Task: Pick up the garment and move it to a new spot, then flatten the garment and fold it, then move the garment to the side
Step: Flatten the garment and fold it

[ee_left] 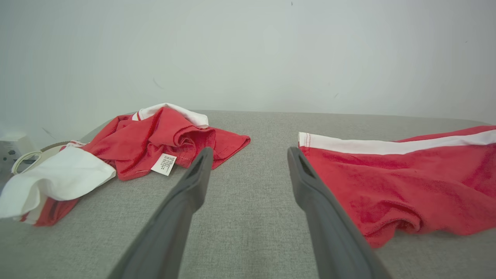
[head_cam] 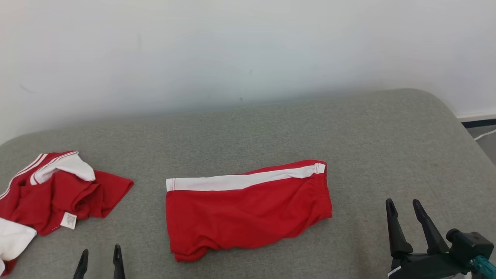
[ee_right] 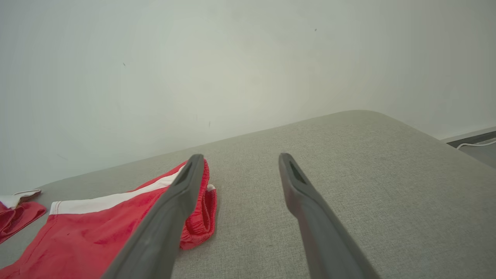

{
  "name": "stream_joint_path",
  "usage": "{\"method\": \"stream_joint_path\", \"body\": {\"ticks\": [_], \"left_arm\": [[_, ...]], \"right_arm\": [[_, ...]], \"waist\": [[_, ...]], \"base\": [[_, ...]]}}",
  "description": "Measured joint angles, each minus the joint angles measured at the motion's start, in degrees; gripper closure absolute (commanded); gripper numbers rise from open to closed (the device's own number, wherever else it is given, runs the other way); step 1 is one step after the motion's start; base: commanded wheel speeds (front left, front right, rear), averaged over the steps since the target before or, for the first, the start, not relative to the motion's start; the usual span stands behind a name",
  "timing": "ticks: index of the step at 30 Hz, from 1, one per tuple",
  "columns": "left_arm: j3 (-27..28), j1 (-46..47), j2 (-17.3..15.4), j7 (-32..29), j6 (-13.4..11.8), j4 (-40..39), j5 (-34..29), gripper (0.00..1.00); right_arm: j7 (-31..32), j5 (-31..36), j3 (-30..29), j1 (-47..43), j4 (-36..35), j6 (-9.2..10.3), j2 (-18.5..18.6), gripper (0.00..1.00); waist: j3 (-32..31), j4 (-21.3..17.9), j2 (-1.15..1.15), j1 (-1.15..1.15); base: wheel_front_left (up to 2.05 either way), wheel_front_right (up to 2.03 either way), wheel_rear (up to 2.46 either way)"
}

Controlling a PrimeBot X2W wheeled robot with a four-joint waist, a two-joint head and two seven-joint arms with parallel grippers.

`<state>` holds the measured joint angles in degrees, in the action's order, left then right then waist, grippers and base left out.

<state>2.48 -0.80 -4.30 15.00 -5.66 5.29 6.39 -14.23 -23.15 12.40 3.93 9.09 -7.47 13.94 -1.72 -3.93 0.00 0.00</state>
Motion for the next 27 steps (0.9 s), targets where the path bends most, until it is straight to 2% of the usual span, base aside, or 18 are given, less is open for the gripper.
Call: {"method": "stream_joint_path", "body": {"ticks": [5, 8, 13, 20, 27], "left_arm": [[0.93, -1.43, -1.02, -0.01, -0.19, -0.59, -1.27, 0.00], [0.73, -1.88, -1.32, -0.01, 1.21, -0.36, -0.85, 0.00], [1.98, -2.31, -1.72, -0.01, 1.47, -1.31, 0.31, 0.00], [3.34, -2.31, -1.88, -0.01, 1.13, -2.32, 0.98, 0.00], [1.99, -2.66, -1.94, -0.01, 2.55, -3.14, 0.56, 0.00]], "right_arm": [[-0.08, 1.62, -1.78, -1.22, -0.93, 0.00, -1.14, 0.00], [0.16, 2.30, -1.90, -2.01, -1.33, 0.00, -1.83, 0.00], [1.13, 2.94, -1.62, -2.40, -1.90, 0.00, -2.40, 0.00], [1.46, 2.74, -1.22, -2.40, -2.00, 0.00, -2.35, 0.00], [2.14, 2.49, -1.08, -2.40, -2.15, 0.00, -1.92, 0.00]], "waist": [[-0.49, 1.60, 0.00, 0.00], [-0.81, 2.19, 0.00, 0.00], [-1.19, 2.76, 0.00, 0.00], [-1.01, 3.19, 0.00, 0.00], [-0.75, 3.28, 0.00, 0.00]], "base": [[0.00, 0.00, 0.00], [0.00, 0.00, 0.00], [0.00, 0.00, 0.00], [0.00, 0.00, 0.00], [0.00, 0.00, 0.00]]}}
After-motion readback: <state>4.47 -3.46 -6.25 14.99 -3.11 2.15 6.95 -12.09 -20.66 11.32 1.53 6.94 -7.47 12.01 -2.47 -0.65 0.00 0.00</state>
